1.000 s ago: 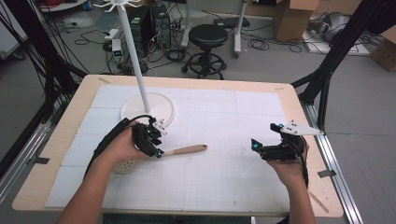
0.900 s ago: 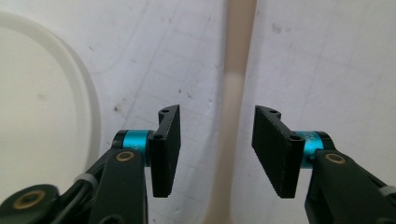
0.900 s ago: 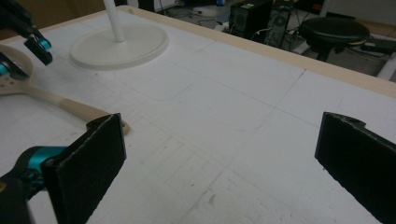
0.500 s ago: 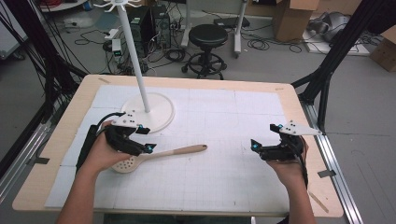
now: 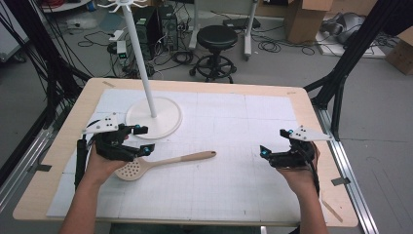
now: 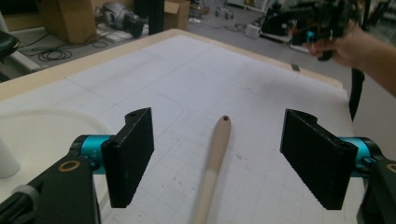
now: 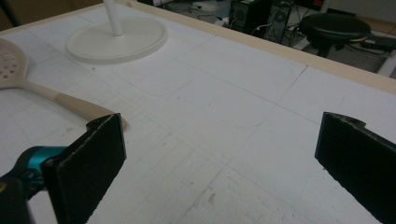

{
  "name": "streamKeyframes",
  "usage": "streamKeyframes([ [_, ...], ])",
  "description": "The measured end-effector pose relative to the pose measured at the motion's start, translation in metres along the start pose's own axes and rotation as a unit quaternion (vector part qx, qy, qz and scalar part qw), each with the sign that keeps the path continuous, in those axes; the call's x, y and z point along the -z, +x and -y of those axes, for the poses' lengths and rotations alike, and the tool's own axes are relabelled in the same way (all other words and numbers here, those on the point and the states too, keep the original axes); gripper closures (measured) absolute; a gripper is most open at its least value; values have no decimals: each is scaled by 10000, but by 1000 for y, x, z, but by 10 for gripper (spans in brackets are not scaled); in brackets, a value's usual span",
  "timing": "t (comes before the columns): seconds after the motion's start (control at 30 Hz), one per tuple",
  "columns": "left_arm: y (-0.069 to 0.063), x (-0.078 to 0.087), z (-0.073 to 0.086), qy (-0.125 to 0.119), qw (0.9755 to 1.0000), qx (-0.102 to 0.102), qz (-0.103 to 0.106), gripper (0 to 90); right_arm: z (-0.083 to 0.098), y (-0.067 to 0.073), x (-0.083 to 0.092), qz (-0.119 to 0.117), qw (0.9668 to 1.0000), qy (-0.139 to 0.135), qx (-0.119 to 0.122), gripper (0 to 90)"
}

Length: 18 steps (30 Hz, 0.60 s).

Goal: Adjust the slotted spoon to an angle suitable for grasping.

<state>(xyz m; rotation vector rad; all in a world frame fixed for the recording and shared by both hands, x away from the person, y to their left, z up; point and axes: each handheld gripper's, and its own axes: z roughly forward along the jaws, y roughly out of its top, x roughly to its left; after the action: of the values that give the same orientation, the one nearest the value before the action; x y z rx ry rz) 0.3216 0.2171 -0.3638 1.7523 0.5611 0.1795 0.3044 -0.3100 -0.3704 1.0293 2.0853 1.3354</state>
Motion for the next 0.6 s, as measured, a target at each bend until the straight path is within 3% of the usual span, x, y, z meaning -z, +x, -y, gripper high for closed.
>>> streamKeyframes([
  [0.1, 2, 1, 3, -210, 9995, 16, -224, 214, 1, -1, 0, -4, 10000, 14, -13, 8],
  [0.2, 3, 2, 4, -315, 9992, 38, -244, 186, 1, 0, 1, -17, 10000, 8, -28, 8],
  [0.47, 2, 0, 4, -198, 9995, -62, -223, 142, 2, -1, -1, -23, 10000, 24, -29, 8],
  [0.6, 1, -5, 4, -27, 9996, -61, -259, 118, 2, -1, -1, -56, 10000, -5, -1, 8],
])
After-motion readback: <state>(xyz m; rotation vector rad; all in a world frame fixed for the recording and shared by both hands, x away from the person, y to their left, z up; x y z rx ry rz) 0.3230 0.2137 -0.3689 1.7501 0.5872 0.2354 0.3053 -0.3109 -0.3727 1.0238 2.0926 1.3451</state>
